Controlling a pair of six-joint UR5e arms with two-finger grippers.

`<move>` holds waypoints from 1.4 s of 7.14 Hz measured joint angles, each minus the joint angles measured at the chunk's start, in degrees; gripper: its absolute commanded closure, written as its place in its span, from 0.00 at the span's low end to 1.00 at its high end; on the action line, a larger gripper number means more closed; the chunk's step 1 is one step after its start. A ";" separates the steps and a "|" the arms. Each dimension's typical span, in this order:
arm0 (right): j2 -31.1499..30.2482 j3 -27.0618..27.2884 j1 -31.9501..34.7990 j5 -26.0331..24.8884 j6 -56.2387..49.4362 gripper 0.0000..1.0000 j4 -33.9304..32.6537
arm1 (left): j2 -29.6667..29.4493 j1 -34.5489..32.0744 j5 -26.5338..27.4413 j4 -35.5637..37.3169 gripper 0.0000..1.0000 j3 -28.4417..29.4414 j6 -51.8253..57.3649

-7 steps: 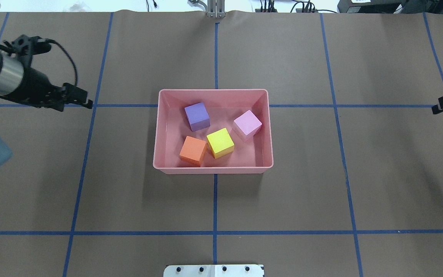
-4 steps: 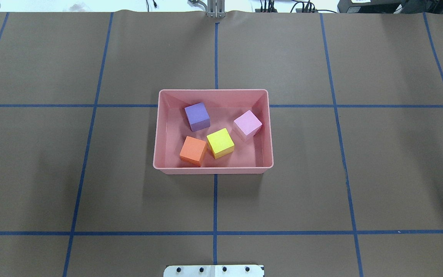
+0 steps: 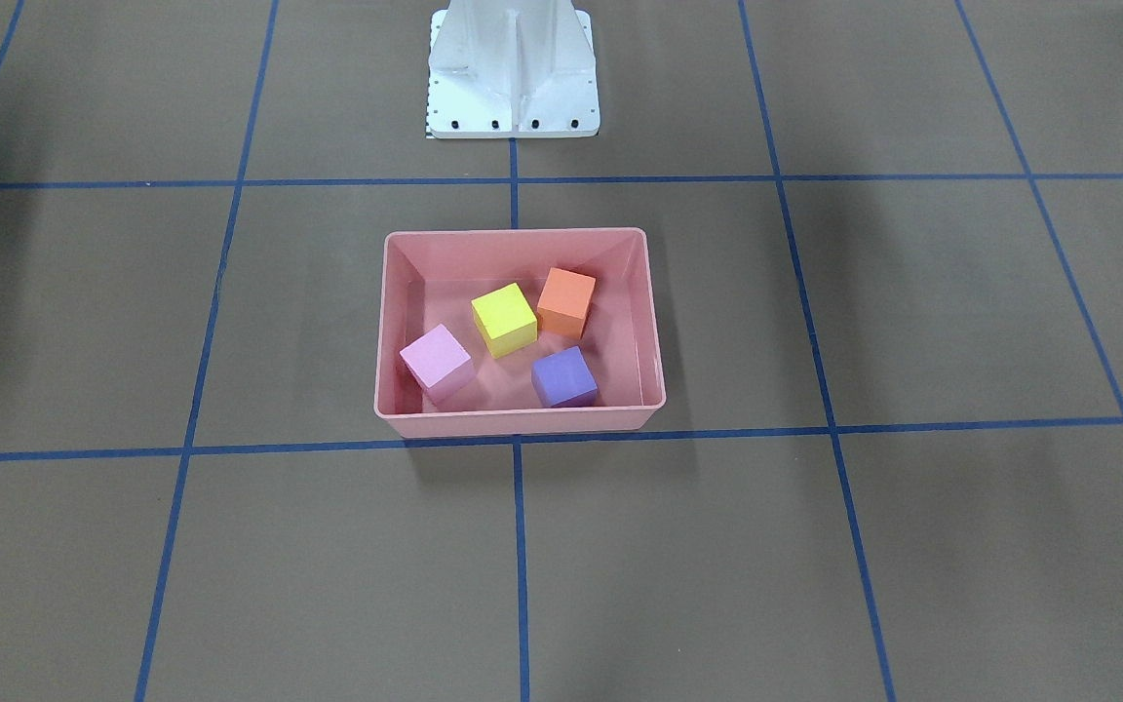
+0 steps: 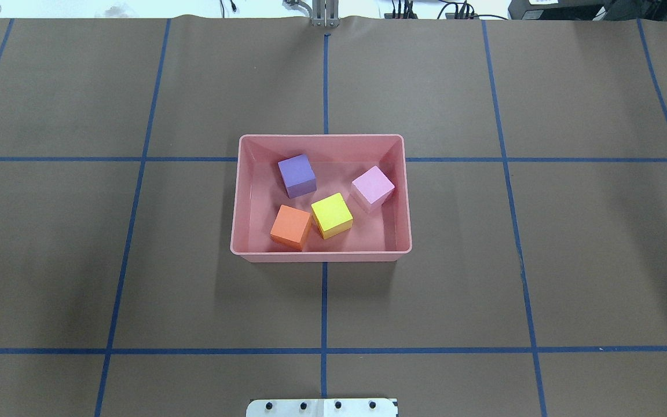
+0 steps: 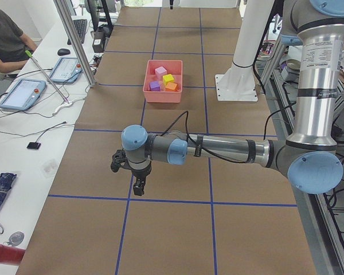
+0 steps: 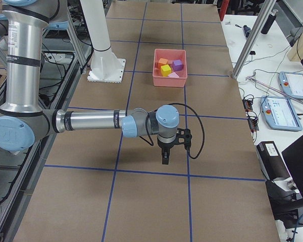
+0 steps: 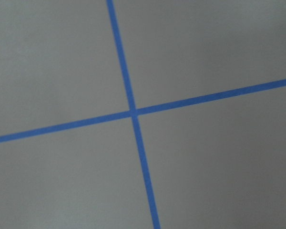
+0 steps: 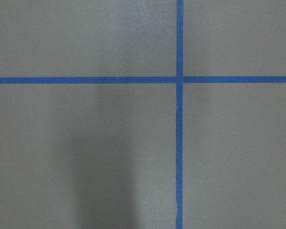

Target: Place blocks into pink bin with both arms

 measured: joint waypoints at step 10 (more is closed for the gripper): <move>2.43 -2.86 0.36 0.13 -1.84 0.00 -4.88 | 0.87 -1.96 -2.48 -2.71 0.00 -0.38 -7.72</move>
